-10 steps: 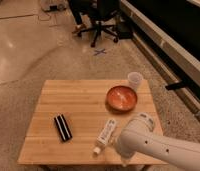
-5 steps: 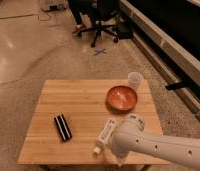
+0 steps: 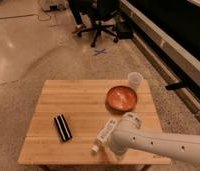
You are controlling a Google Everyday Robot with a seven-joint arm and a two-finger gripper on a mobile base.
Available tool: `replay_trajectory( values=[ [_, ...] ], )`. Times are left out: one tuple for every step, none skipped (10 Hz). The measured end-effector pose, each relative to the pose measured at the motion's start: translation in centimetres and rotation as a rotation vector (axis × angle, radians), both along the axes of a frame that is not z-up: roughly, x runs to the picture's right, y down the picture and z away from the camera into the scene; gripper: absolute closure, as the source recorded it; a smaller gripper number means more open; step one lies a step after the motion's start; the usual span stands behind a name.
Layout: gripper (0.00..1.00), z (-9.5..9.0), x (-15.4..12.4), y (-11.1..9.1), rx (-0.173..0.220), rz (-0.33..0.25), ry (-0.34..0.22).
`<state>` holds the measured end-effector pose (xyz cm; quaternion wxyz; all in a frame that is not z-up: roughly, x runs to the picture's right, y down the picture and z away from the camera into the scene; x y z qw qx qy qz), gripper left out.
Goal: Stand the bottle upright
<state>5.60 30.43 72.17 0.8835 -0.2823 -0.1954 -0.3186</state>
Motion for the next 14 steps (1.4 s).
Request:
replay_trajectory(
  values=[
    [0.35, 0.1, -0.4, 0.0, 0.003, -0.010, -0.006],
    [0.35, 0.1, -0.8, -0.2, 0.007, -0.017, -0.011],
    [0.35, 0.2, -1.3, -0.3, 0.012, -0.026, -0.016],
    [0.35, 0.2, -1.8, -0.5, 0.017, -0.035, -0.021],
    [0.35, 0.4, -2.3, -0.7, 0.022, -0.047, -0.025],
    [0.35, 0.6, -2.9, -0.9, 0.026, -0.058, -0.029],
    [0.35, 0.7, -3.1, -1.1, 0.030, -0.064, -0.029],
    [0.35, 0.9, -3.4, -1.2, 0.033, -0.074, -0.029],
    [0.35, 1.2, -3.7, -1.3, 0.036, -0.083, -0.031],
    [0.35, 1.6, -4.0, -1.4, 0.039, -0.099, -0.030],
    [0.35, 2.0, -4.1, -1.5, 0.040, -0.109, -0.027],
    [0.35, 2.4, -4.1, -1.6, 0.040, -0.116, -0.020],
    [0.35, 3.1, -3.8, -2.0, 0.042, -0.120, -0.005],
    [0.35, 3.4, -3.8, -2.5, 0.045, -0.120, 0.002]
  ],
)
